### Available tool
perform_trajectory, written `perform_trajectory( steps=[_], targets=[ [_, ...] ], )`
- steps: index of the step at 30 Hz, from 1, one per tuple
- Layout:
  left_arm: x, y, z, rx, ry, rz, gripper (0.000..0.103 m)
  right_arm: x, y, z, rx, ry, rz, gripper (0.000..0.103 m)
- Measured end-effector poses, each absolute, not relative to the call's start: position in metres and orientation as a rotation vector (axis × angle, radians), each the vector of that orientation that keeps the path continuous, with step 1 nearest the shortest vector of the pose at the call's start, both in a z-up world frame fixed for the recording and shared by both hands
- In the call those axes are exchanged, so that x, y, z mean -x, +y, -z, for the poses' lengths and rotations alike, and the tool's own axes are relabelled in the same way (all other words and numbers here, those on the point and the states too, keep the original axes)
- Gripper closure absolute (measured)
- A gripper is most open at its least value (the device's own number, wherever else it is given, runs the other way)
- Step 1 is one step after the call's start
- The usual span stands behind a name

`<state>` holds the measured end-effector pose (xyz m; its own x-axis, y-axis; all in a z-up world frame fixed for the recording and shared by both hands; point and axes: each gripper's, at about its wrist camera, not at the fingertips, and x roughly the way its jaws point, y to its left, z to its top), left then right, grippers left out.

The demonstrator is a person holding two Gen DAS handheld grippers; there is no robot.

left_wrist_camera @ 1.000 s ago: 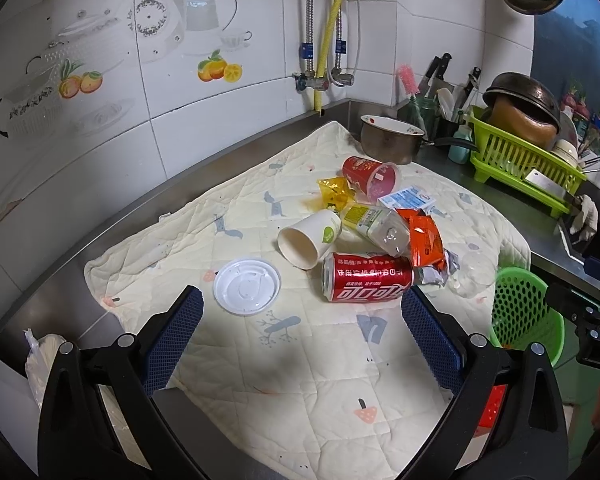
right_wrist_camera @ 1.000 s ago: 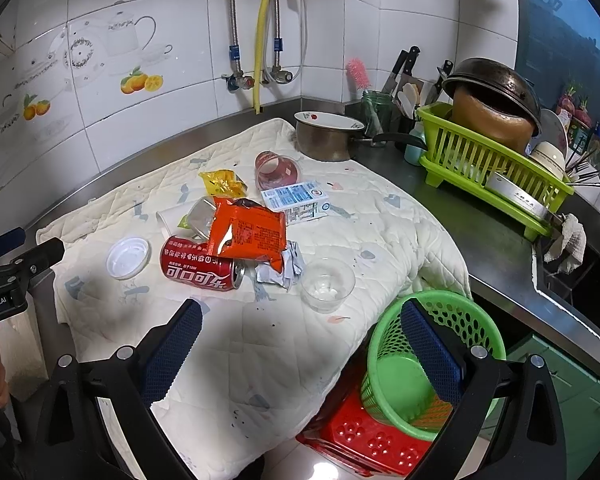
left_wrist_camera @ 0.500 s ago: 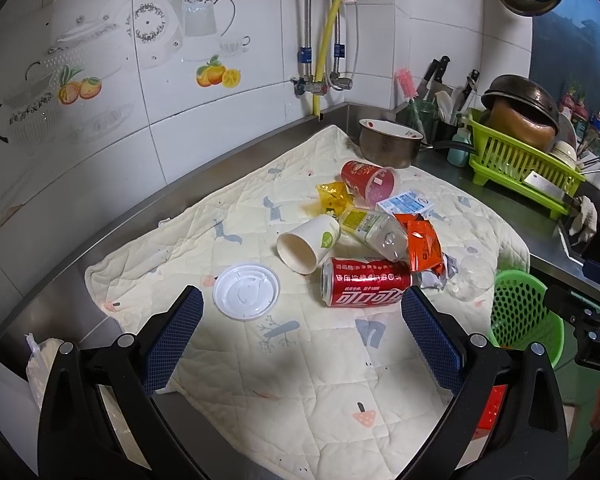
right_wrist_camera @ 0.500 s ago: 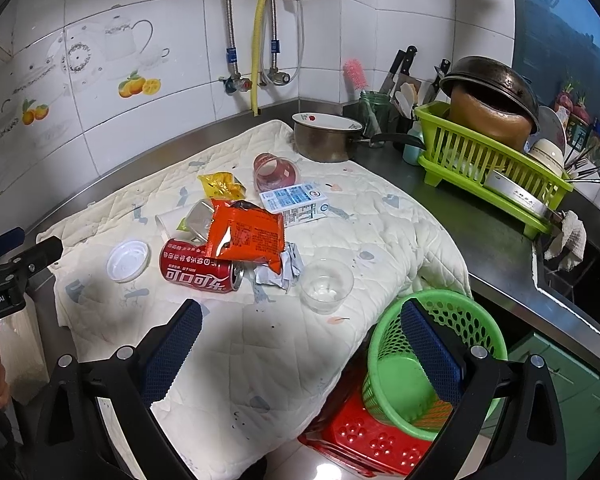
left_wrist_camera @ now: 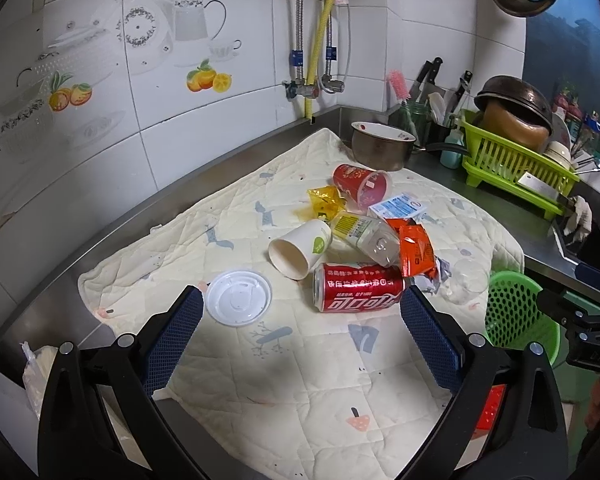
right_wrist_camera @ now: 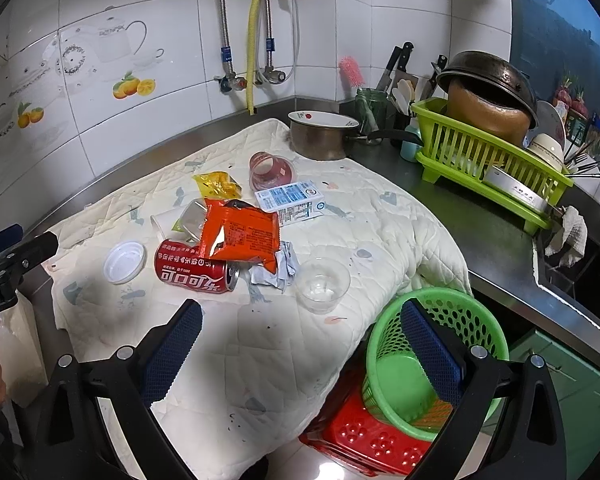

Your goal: Collect trash

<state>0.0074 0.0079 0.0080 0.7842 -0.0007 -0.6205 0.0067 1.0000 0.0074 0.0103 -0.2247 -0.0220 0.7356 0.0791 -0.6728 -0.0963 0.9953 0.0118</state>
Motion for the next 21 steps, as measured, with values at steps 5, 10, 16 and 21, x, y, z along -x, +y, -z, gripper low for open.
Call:
perform_trajectory(
  steps=[5, 10, 16, 21],
  targets=[
    [-0.008, 0.009, -0.008, -0.016, 0.664, -0.003, 0.006, -0.016, -0.228, 0.026, 0.014, 0.743, -0.099, 0.007],
    [-0.011, 0.012, -0.005, -0.011, 0.666, -0.003, 0.007, -0.020, -0.233, 0.033, 0.008, 0.748, -0.101, 0.007],
    [-0.014, 0.011, 0.000, -0.004, 0.684, 0.011, 0.012, -0.031, -0.241, 0.042, -0.008, 0.755, -0.101, 0.007],
    [-0.016, 0.015, 0.006, 0.007, 0.696, 0.008, 0.013, -0.044, -0.248, 0.053, -0.019, 0.770, -0.096, 0.008]
  ],
)
